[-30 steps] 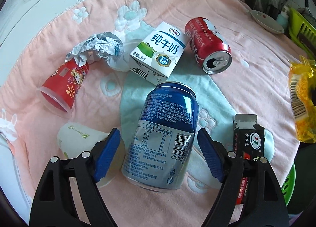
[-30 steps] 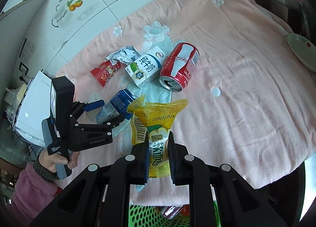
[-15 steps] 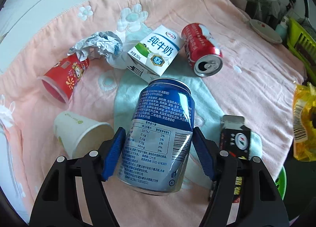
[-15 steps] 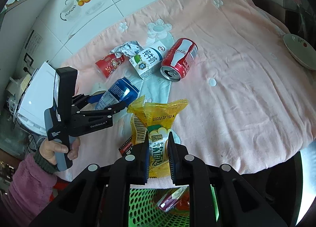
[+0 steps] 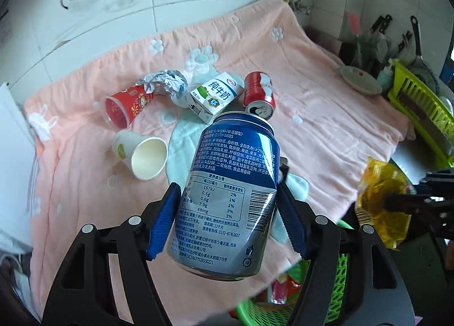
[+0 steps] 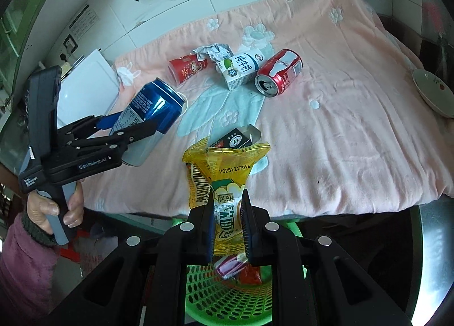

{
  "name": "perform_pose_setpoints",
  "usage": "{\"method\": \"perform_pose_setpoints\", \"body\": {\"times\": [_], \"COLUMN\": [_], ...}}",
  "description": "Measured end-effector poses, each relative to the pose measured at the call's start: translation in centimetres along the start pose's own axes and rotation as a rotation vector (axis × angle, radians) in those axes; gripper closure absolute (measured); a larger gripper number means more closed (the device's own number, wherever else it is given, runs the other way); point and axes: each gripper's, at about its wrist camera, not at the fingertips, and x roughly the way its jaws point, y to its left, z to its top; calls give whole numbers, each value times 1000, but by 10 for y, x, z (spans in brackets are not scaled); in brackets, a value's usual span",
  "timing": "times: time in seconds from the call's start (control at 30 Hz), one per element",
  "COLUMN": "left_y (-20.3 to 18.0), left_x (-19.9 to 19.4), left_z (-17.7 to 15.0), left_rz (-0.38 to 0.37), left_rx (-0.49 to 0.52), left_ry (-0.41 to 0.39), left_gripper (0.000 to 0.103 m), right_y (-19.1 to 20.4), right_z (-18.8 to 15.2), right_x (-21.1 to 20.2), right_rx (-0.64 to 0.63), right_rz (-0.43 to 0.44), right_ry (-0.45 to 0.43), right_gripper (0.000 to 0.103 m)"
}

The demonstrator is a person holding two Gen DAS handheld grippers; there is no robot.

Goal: Collect trash
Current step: 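Carry the yellow packet over the basket and open right tool while left carries the blue can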

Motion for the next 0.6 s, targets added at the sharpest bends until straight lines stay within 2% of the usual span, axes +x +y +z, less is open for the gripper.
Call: {"method": "perform_pose_setpoints", "body": {"times": [0.3, 0.6], "left_y": [-34, -58], "left_x": [-79, -126], "left_z": [-54, -105], "left_rz": [28, 43], "left_rx": [-70, -133], "left_ry": [-70, -97], "left_gripper": [36, 36], "right_y": [19, 24], "right_z": [-47, -75], "right_x": [-18, -21], "right_rx": [-127, -164], "right_rz": [-9, -28], "right_ry": [21, 40], "right_gripper": [87, 87]}}
